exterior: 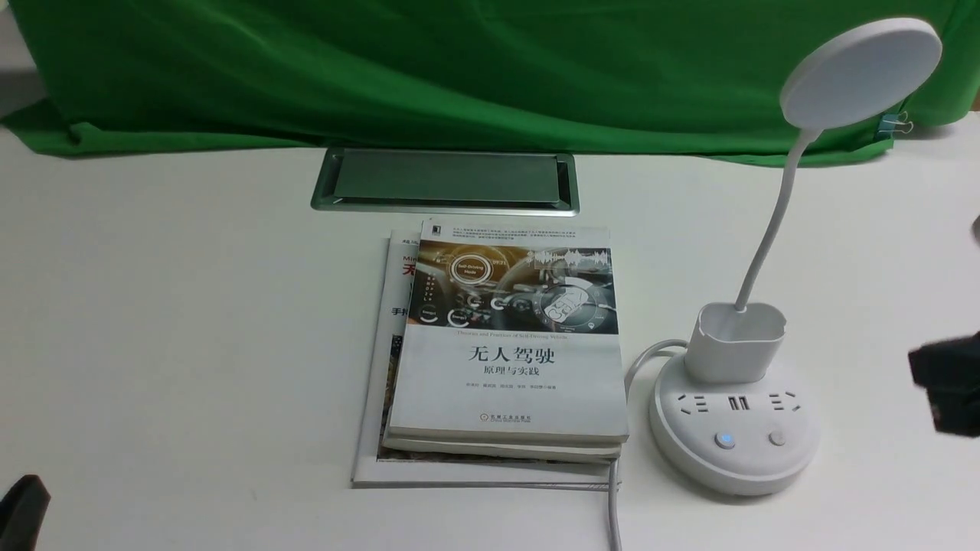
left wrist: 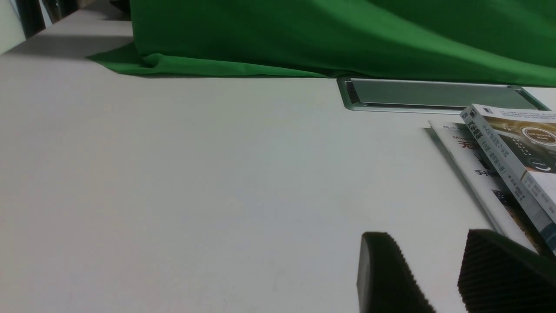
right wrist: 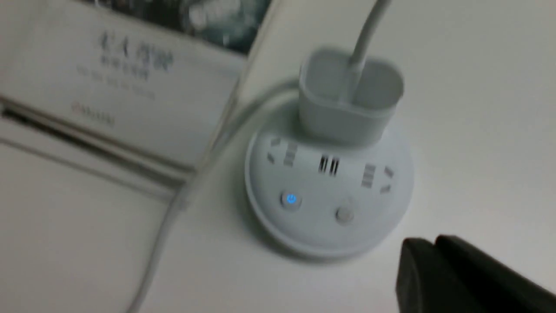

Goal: Turn off the desk lamp on the white desktop by hand.

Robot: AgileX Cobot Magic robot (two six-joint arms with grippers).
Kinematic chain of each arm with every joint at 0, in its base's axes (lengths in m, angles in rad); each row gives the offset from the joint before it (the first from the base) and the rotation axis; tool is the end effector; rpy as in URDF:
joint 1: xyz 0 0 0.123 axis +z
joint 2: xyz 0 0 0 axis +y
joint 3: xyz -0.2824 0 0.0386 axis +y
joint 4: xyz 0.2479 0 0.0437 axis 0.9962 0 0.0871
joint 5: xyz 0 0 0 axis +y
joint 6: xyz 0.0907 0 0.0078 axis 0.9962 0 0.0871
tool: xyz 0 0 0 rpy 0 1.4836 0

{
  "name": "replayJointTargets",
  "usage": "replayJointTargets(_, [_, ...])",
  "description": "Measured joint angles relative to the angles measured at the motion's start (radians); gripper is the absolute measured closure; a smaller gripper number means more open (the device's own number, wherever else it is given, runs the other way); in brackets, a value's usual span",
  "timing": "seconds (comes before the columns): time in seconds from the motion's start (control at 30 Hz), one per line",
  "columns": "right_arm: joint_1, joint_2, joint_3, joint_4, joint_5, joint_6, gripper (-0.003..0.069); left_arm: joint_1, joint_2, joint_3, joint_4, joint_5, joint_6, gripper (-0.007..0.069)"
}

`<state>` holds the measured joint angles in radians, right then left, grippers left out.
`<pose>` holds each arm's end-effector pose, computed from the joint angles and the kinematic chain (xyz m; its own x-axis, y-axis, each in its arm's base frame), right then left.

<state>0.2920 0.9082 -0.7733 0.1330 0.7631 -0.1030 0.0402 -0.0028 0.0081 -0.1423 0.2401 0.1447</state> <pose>0.1612 0.0572 0.3138 -0.6889 -0.2140 -0.6925 -0.3520 0.9340 0.0616 0.0556 -0.0009 0.1889 -0.1552 0.0002 -0.9879 -0.0059 1.0000 0.0011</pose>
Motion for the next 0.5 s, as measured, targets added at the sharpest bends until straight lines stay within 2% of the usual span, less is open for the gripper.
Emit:
replayJointTargets(0.27, [-0.02,-0.213,0.167,-0.014,-0.206,-0.083,0.0621,0.0,0.0,0.0,0.0,0.0,0.0,0.0383])
replayJointTargets(0.37, [-0.054,-0.403,0.368,-0.017,-0.36,-0.09,0.0621,0.0,0.0,0.0,0.0,0.0,0.0,0.0383])
replayJointTargets(0.5, [-0.104,-0.633,0.583,-0.019,-0.49,-0.092,0.0622,0.0,0.0,0.0,0.0,0.0,0.0,0.0383])
